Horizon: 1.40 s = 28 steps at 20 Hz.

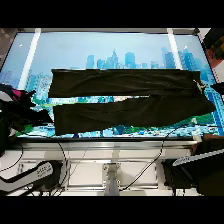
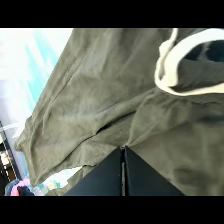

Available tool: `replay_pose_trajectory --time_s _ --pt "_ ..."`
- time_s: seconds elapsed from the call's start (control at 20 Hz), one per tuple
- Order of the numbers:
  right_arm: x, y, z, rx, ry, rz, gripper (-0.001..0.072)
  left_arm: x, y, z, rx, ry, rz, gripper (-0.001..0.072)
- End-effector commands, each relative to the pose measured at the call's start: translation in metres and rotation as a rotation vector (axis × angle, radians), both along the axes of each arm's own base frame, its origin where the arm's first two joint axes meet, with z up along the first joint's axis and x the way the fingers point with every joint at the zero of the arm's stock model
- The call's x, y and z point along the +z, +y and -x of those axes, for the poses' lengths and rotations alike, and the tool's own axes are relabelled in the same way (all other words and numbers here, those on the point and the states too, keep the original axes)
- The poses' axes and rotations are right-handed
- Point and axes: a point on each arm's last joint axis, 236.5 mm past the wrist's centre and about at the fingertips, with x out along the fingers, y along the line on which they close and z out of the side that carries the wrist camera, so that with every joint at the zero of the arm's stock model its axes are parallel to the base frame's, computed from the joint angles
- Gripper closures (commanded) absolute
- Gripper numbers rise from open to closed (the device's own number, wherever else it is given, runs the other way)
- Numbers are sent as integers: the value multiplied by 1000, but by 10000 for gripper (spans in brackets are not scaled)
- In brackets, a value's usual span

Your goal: Fold the clothes and pants, and hang the long-sleeved shirts on hangers.

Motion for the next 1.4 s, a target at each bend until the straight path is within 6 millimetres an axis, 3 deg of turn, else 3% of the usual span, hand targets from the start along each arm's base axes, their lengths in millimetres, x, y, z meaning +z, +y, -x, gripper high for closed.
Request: replay_pose_trajectory --time_s 0.0,0.15,0.4,0.65,1.2,1.3,1.35 --pt "1 13 -8 29 -5 -5 687 -18 6 -31 55 -88 -1 328" --pt "1 20 -12 48 -9 0 687 -30 -3 -55 126 -129 56 329" --pt "1 25 -15 61 -10 0 687 -52 -6 -59 154 -90 84 328" --pt "1 25 -15 61 -10 0 687 -56 6 -75 185 -156 35 328" --pt "1 25 -15 60 -9 0 687 -46 16 -87 171 -198 -2 330" --pt "1 25 -15 59 -8 2 683 -33 15 -92 160 -213 10 331" --pt "0 23 -15 54 -7 9 636 -24 14 -92 147 -216 14 331"
